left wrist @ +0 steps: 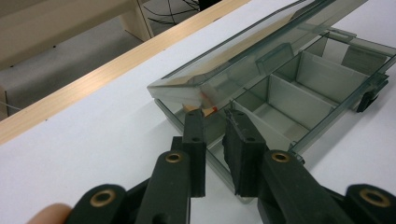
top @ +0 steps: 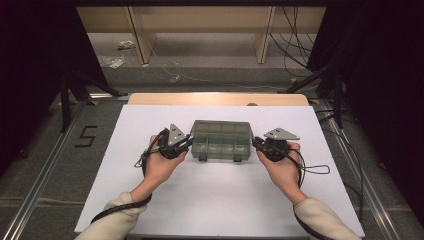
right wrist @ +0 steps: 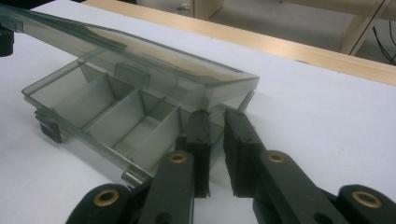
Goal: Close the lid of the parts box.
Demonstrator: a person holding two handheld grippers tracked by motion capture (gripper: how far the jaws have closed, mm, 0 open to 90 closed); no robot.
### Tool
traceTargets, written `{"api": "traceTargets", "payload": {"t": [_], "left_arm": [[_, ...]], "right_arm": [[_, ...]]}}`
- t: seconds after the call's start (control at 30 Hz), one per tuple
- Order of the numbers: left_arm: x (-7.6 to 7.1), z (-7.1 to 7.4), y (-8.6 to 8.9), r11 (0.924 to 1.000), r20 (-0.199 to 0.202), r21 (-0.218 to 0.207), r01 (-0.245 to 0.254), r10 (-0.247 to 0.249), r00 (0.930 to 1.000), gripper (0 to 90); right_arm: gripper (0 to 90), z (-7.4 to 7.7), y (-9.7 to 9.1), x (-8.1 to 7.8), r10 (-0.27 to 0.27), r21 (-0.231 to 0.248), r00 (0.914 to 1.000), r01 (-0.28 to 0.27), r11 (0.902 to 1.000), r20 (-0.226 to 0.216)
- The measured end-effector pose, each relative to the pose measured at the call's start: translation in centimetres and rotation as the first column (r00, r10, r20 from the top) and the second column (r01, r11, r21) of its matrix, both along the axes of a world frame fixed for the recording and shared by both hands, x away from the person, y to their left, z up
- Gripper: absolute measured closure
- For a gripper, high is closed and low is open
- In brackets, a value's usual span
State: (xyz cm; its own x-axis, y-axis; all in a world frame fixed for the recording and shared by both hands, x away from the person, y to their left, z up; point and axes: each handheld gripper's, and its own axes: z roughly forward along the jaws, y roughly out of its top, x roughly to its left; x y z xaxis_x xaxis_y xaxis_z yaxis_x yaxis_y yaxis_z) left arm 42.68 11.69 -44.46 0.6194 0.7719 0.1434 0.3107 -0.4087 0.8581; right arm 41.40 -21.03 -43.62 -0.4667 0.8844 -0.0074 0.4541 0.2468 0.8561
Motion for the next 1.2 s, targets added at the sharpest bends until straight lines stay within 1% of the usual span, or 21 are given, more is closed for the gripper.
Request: {"api": "traceTargets", "payload": {"t": [0.37, 0.6, 0.87, 1.0, 1.2], "left_arm": [[-0.33, 0.02, 0.34, 1.0000, -0.014, -0.004, 0.003, -0.003, 0.9999, 75.2], [-0.58, 0.00, 0.07, 0.9999, -0.019, 0.001, 0.016, -0.016, 0.9997, 72.3], [-0.79, 0.16, -0.04, 0.9998, -0.034, -0.004, 0.017, -0.018, 0.9993, 64.0], [-0.91, 0.30, -0.05, 0.9996, -0.042, -0.022, 0.019, -0.020, 0.9989, 60.1], [-0.92, 0.40, 0.03, 0.9994, -0.047, -0.029, 0.018, -0.019, 0.9987, 57.1]], "right_arm": [[76.0, -0.29, -0.15, -0.20, 0.014, -0.017, 0.9999, -0.014, 0.9998, -0.008], [74.0, -0.34, -0.29, -0.42, 0.024, -0.024, 0.9996, -0.024, 0.9994, -0.014], [70.0, -0.55, -0.53, -0.74, 0.037, -0.025, 0.9989, -0.038, 0.9990, -0.029], [69.0, -0.57, -0.45, -0.86, 0.047, -0.028, 0.9984, -0.048, 0.9984, -0.031], [68.5, -0.63, -0.41, -0.96, 0.055, -0.030, 0.9979, -0.056, 0.9980, -0.035]]}}
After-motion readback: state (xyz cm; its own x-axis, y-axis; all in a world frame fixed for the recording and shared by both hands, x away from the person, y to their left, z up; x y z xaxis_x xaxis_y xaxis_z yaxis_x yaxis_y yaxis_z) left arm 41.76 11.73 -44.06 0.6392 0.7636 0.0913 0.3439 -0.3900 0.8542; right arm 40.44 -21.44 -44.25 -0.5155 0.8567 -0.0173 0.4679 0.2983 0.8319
